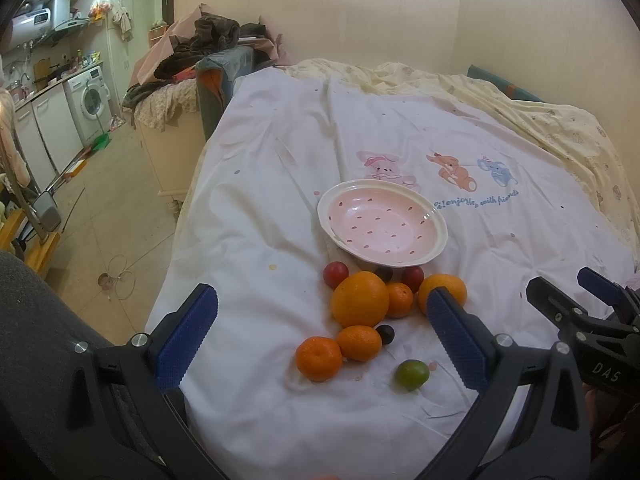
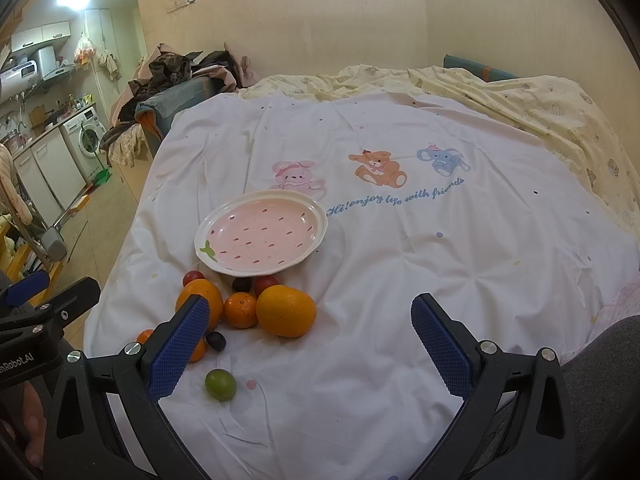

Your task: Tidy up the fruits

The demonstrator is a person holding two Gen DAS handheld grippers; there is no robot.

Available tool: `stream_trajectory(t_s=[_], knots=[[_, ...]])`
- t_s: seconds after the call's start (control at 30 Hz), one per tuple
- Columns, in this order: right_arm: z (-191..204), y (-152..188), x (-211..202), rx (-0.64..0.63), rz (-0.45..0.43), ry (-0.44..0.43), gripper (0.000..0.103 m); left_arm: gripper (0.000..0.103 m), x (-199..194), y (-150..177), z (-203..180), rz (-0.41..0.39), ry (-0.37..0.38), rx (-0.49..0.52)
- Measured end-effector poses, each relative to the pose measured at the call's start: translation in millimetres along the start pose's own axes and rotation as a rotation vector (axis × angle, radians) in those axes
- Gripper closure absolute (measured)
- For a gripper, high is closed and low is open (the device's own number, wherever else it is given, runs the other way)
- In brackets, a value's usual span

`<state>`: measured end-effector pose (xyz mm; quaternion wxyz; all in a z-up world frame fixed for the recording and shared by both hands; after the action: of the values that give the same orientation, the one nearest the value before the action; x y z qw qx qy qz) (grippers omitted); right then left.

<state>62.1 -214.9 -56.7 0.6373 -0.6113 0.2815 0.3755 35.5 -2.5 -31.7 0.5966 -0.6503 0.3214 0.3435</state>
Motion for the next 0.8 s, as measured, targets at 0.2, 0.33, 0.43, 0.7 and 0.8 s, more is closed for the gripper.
stream_trajectory(t_s=[0.2, 0.33, 0.43, 0.7, 0.8], knots=[[0.2, 0.6, 0.3, 0.0, 0.0, 0.0, 0.0, 0.0, -0.1, -0.2, -0.9, 0.002, 0.0, -0.001], [0.2, 1.1, 1.0, -0.003, 0.0, 0.001, 0.0, 0.0, 0.1, 0.2, -0.3, 0.0, 0.0, 0.0], [0.3, 1.1, 1.0, -0.002, 0.0, 0.0, 0.0, 0.0, 0.3, 0.3, -0.3, 0.0, -0.001, 0.0], [0.3, 1.2, 1.3, -0.002, 0.0, 0.0, 0.0, 0.0, 0.4, 0.7, -0.2, 0.0, 0.001, 0.0], [0.4, 1.2, 1.1, -0.004, 0.001, 0.0, 0.0, 0.0, 0.5, 0.7, -0.1, 0.001, 0.002, -0.001]])
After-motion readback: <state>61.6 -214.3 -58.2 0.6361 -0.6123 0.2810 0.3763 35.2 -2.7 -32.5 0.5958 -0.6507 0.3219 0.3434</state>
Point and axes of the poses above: each gripper's, at about its wrist camera, not at the fingertips, and x roughly the way its jaws point, z to its left, y to its underside, the point moved 5 cm from there along x, roughly the way its jaws point, and after that the axes turned 12 degrees about z, right-handed, at the moved point
